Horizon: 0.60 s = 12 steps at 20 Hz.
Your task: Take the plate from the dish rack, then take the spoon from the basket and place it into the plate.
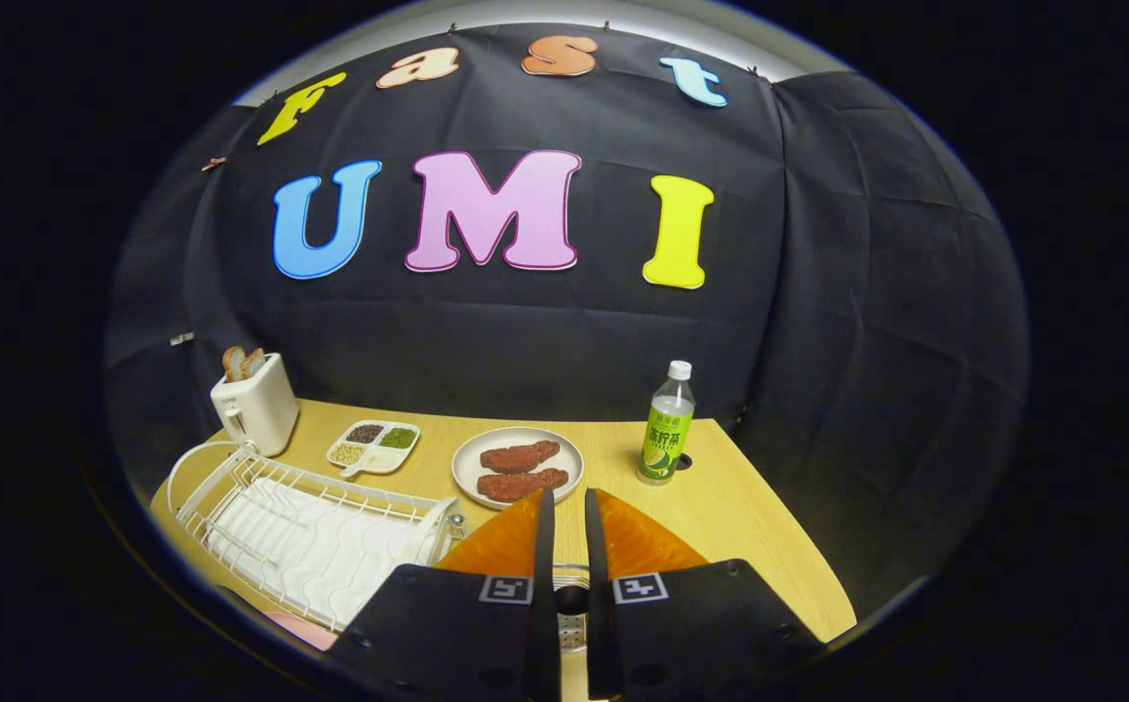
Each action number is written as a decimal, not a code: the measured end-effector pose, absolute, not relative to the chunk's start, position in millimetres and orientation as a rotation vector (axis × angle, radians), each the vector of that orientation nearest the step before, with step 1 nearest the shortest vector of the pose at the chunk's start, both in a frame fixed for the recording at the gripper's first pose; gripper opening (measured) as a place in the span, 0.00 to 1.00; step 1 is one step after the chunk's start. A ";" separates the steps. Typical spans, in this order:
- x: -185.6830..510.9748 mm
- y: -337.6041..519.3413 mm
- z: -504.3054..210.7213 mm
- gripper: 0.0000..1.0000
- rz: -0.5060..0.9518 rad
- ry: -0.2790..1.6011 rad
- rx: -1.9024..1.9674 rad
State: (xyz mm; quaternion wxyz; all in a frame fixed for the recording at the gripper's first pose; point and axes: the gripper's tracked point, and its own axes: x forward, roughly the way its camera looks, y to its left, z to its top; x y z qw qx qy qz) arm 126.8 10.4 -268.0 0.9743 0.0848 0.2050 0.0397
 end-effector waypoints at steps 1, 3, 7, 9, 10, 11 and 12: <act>126.4 10.7 -258.8 0.15 0.085 0.405 0.173; 123.6 12.9 -234.8 0.15 0.107 0.381 0.166; 101.4 30.9 -187.7 0.14 0.186 0.365 0.179; 80.8 49.0 -170.5 0.14 0.245 0.379 0.202; 68.5 61.9 -162.6 0.14 0.282 0.390 0.220; 54.6 77.1 -156.7 0.14 0.321 0.406 0.243; 39.7 93.1 -152.3 0.14 0.364 0.418 0.265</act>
